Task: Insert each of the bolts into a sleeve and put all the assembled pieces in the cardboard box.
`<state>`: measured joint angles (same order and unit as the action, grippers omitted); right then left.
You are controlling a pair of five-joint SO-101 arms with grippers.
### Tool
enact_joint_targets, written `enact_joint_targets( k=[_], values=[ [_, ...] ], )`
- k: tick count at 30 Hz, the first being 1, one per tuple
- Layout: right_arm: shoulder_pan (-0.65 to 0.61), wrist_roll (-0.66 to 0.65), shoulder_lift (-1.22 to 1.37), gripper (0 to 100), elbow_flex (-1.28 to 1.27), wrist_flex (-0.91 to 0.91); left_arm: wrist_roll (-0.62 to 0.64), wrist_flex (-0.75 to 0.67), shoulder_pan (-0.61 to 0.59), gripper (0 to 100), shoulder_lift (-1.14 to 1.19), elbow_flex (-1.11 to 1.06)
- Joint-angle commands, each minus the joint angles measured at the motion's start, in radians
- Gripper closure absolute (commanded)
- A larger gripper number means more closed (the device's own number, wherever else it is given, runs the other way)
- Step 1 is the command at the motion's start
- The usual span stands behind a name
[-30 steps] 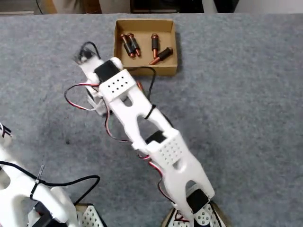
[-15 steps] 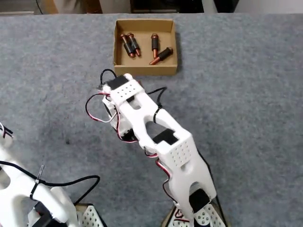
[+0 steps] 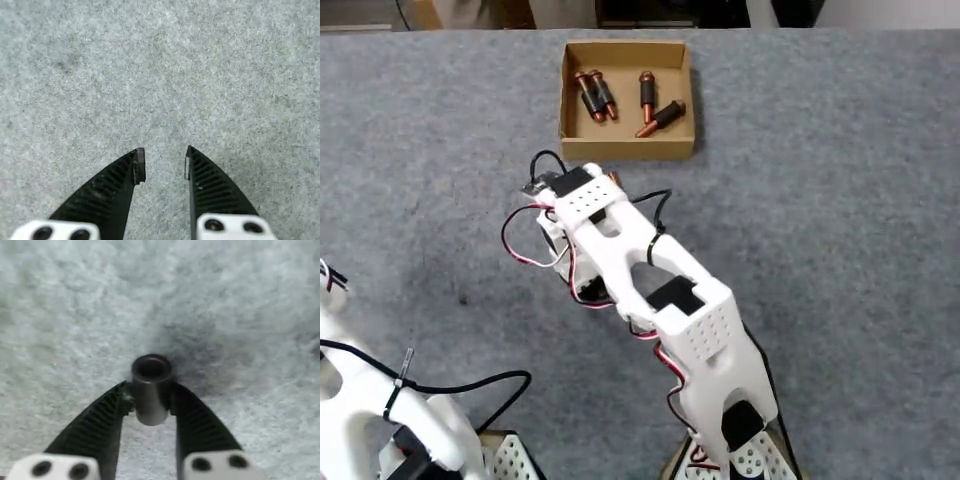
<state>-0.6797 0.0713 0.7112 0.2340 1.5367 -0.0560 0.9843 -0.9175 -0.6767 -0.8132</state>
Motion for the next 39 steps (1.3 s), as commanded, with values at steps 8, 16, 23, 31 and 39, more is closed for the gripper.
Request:
enact_joint_targets(
  k=[8, 16, 23, 31, 39],
  values=[
    [0.015, -0.009, -0.166, 99.7, -0.022, 0.083, -0.006, 0.037, 0.012, 86, -0.002, 0.104],
    [0.160, -0.014, -0.639, 99.7, -0.025, 0.157, 0.005, 0.310, 0.255, 86, 0.002, 0.327],
    [0.484, -0.012, -0.888, 99.7, -0.090, 0.107, 0.140, 0.333, 0.565, 86, 0.010, 0.416],
    [0.794, -0.006, -0.955, 99.7, -0.555, -0.345, 0.310, 0.201, 0.991, 85, 0.143, 0.428],
    [0.874, -0.011, -1.004, 99.7, -1.176, -1.186, 0.374, 0.150, 1.177, 85, 0.529, 0.655]
  ],
)
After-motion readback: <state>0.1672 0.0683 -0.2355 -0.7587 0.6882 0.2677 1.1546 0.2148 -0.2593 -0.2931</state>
